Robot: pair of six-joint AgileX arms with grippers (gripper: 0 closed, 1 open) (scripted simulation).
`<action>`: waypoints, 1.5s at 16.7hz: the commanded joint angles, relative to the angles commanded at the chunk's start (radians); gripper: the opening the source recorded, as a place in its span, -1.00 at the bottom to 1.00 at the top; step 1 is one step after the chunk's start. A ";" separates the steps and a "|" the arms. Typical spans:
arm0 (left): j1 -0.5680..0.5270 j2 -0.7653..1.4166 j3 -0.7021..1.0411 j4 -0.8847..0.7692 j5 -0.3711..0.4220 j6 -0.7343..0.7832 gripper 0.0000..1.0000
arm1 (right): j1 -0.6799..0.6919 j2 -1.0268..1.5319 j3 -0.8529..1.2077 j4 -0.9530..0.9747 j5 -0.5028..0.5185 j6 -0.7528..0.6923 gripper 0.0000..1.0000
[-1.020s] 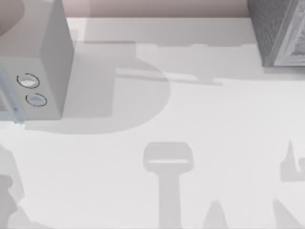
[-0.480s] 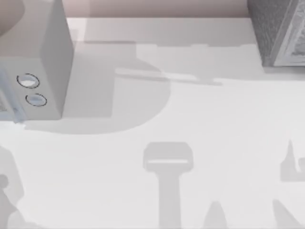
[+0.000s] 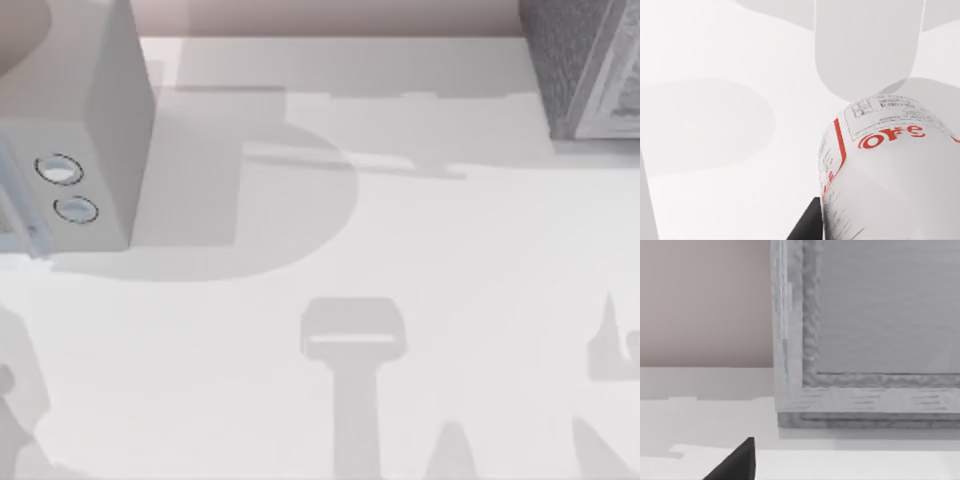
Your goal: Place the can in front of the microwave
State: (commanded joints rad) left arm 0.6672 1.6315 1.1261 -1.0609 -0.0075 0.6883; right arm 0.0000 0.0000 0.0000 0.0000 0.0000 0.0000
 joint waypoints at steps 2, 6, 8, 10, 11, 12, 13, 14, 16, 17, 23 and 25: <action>0.000 0.000 0.000 0.000 0.000 0.000 -0.10 | 0.000 0.000 0.000 0.000 0.000 0.000 1.00; 0.000 0.000 0.000 0.000 0.000 0.000 0.51 | 0.000 0.000 0.000 0.000 0.000 0.000 1.00; 0.000 0.000 0.000 0.000 0.000 0.000 0.81 | 0.000 0.000 0.000 0.000 0.000 0.000 1.00; 0.000 0.000 0.000 0.000 0.000 0.000 1.00 | 0.000 0.000 0.000 0.000 0.000 0.000 1.00; 0.000 0.000 0.000 0.000 0.000 0.000 1.00 | 0.000 0.000 0.000 0.000 0.000 0.000 1.00; 0.000 0.000 0.000 0.000 0.000 0.000 1.00 | 0.000 0.000 0.000 0.000 0.000 0.000 1.00; 0.000 0.000 0.000 0.000 0.000 0.000 1.00 | 0.000 0.000 0.000 0.000 0.000 0.000 1.00; 0.000 0.000 0.000 0.000 0.000 0.000 1.00 | 0.000 0.000 0.000 0.000 0.000 0.000 1.00; 0.000 0.000 0.000 0.000 0.000 0.000 1.00 | 0.000 0.000 0.000 0.000 0.000 0.000 1.00; 0.000 0.000 0.000 0.000 0.000 0.000 1.00 | 0.000 0.000 0.000 0.000 0.000 0.000 1.00; -0.001 -0.015 0.083 -0.104 0.000 0.000 1.00 | 0.000 0.000 0.000 0.000 0.000 0.000 1.00; 0.000 -0.023 0.123 -0.151 0.000 -0.001 1.00 | 0.000 0.000 0.000 0.000 0.000 0.000 1.00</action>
State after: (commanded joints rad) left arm 0.6668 1.6088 1.2491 -1.2123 -0.0075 0.6870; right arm 0.0000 0.0000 0.0000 0.0000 0.0000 0.0000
